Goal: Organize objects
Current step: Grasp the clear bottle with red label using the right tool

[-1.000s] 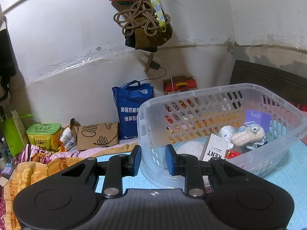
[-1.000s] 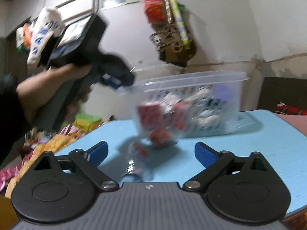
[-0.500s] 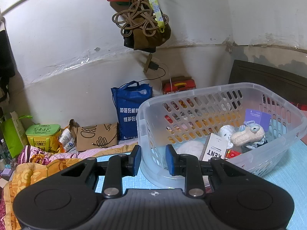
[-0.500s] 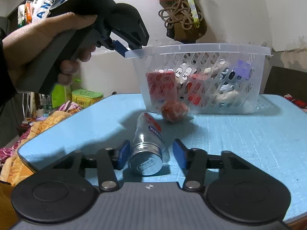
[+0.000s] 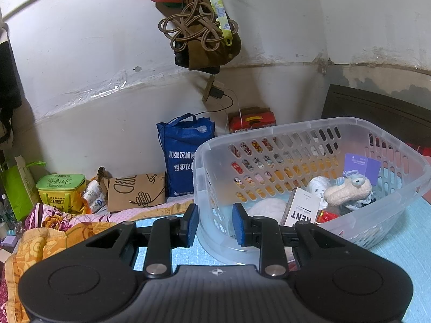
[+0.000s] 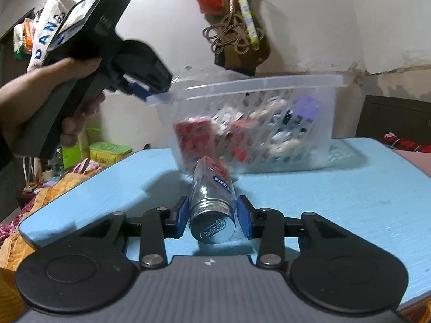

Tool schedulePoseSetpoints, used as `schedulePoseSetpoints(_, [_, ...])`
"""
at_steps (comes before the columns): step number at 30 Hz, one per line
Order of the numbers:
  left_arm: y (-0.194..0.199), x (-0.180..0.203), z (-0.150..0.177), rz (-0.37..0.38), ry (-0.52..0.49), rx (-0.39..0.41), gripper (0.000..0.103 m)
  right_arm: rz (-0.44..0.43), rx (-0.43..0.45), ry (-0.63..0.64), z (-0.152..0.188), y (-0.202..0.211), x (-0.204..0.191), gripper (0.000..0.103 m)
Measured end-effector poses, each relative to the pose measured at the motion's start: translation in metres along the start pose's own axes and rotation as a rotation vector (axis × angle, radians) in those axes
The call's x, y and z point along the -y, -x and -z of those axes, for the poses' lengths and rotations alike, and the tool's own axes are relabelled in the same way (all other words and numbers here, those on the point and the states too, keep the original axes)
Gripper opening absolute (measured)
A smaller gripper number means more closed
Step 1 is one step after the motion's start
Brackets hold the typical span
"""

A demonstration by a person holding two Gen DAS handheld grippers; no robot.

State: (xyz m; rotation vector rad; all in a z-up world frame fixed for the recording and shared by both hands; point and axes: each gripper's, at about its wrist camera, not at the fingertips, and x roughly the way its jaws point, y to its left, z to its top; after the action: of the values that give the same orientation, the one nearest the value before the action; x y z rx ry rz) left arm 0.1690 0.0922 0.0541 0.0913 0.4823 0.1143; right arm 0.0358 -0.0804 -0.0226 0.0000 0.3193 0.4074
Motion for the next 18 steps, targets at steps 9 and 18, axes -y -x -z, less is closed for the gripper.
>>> schedulePoseSetpoints(9, [0.001, 0.0, 0.0, 0.0, 0.0, 0.001, 0.031, 0.059, 0.058, -0.014, -0.009, 0.015, 0.02, 0.042])
schedulePoseSetpoints(18, [0.001, 0.0, 0.0, 0.0, 0.0, 0.0, 0.031, 0.078, 0.143, -0.022, -0.031, 0.039, 0.035, 0.042])
